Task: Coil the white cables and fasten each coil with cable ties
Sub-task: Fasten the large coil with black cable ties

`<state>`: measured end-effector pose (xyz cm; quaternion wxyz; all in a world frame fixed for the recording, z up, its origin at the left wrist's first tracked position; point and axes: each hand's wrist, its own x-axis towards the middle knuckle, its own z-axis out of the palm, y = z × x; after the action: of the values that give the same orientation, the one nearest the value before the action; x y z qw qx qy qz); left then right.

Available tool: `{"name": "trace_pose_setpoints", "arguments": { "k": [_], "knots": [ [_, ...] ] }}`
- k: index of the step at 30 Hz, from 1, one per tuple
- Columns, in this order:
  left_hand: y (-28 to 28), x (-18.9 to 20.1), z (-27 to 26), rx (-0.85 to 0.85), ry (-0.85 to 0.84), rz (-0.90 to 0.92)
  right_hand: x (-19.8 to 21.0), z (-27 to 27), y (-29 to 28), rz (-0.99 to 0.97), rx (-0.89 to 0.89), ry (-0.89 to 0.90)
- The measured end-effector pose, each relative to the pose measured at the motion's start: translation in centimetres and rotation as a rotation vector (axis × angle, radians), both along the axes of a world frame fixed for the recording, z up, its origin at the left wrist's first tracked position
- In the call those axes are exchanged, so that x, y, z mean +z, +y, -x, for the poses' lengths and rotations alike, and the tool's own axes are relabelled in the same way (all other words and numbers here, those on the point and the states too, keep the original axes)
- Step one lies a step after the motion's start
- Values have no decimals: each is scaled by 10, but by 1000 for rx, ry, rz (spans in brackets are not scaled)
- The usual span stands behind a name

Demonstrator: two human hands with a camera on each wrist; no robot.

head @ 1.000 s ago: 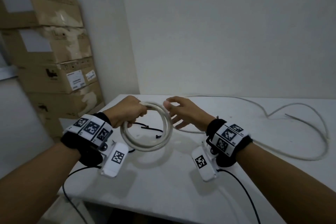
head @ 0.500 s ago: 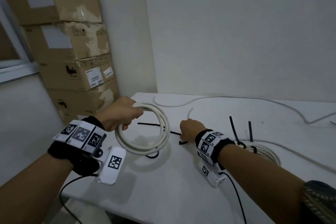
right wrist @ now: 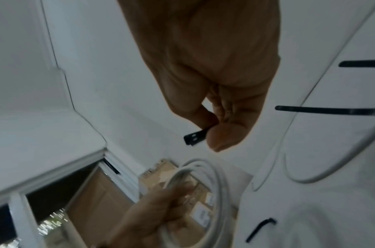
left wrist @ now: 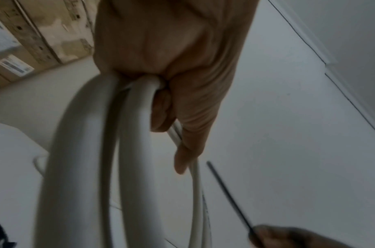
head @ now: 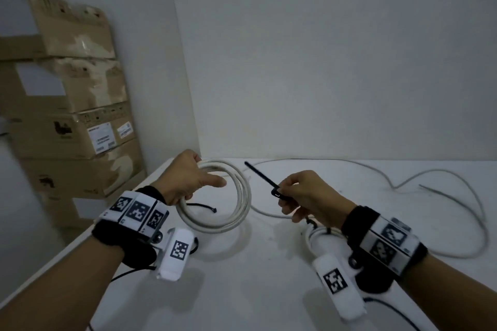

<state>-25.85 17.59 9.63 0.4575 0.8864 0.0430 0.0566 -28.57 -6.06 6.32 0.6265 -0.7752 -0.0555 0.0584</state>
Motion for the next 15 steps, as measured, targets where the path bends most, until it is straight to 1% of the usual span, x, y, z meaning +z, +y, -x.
{"name": "trace_pose_setpoints", "arguments": {
  "k": [2,3,4,6,9,13,15],
  "knots": [
    [-21,0,-3,-4,-24,-56,6,24,-5,-181,-22,-56],
    [-32,0,-5,-11,-44,-89,8,34,-4,-228,-19,-73],
    [-43,-1,-5,-24,-63,-117,8,44,-2,-237,-9,-80],
    [-65,-1,-6,-73,-90,-147,4,58,3,-183,2,-51],
    [-93,2,-3,-160,-114,-171,-8,62,3,-136,-56,14],
    [-110,8,0,-218,-132,-199,-16,58,-12,-234,-164,197],
    [-111,11,-2,-220,-140,-197,-16,57,-18,-270,-195,240]
  ]
}}
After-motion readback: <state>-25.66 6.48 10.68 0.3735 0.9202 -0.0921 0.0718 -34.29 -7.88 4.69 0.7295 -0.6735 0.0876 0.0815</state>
